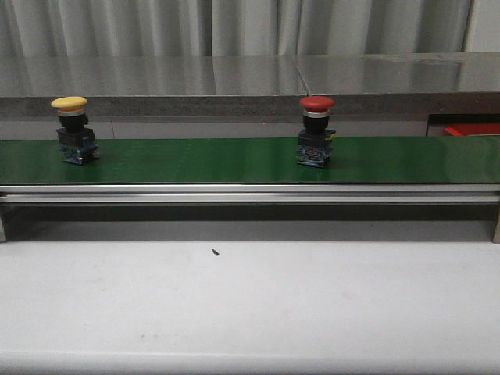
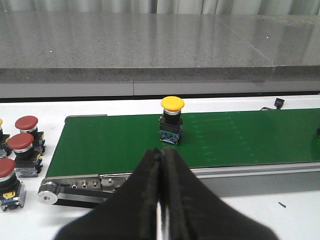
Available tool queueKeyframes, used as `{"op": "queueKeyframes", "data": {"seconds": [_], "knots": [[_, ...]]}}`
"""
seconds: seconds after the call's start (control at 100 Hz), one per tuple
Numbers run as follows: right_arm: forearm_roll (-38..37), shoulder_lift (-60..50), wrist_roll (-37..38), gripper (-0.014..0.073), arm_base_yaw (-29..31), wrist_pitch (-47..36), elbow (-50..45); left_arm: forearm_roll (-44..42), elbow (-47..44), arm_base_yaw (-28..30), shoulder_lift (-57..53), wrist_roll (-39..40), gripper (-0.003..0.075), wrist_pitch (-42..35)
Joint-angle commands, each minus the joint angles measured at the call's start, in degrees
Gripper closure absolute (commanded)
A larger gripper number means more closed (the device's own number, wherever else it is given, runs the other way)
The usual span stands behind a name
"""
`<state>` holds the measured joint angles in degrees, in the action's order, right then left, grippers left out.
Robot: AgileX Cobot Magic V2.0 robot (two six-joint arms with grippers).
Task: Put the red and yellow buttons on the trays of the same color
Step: 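Grasp the red button at the belt's end with the right gripper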
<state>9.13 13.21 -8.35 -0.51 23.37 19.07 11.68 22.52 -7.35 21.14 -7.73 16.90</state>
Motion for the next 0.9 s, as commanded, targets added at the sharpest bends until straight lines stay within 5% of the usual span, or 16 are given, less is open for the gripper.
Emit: {"op": "queueKeyframes", "data": {"seconds": [0.0, 0.16, 0.45, 0.56, 0.74, 0.89], "knots": [[0.5, 8.7, -0.1, 0.0655, 0.3, 6.0, 9.7, 0.5, 1.6, -0.3, 0.2, 0.3, 0.0739, -5.0], [1.4, 24.2, -0.1, 0.0655, 0.3, 15.9, 23.9, 0.5, 1.6, -0.3, 0.2, 0.3, 0.0739, -5.0], [4.4, 41.9, -0.1, 0.0631, 0.3, 16.8, 33.1, 0.5, 1.6, -0.3, 0.2, 0.3, 0.0739, -5.0], [5.2, 45.8, -0.2, 0.0467, 0.3, 17.3, 33.4, 0.5, 1.6, -0.3, 0.2, 0.3, 0.0739, -5.0], [5.3, 48.3, -0.5, -0.0050, 0.1, 16.9, 33.6, 0.5, 1.6, -0.3, 0.2, 0.3, 0.0739, -5.0], [5.3, 50.0, -4.0, -0.0033, 0.1, 15.4, 34.7, 0.5, 1.6, -0.3, 0.2, 0.3, 0.0739, -5.0]]}}
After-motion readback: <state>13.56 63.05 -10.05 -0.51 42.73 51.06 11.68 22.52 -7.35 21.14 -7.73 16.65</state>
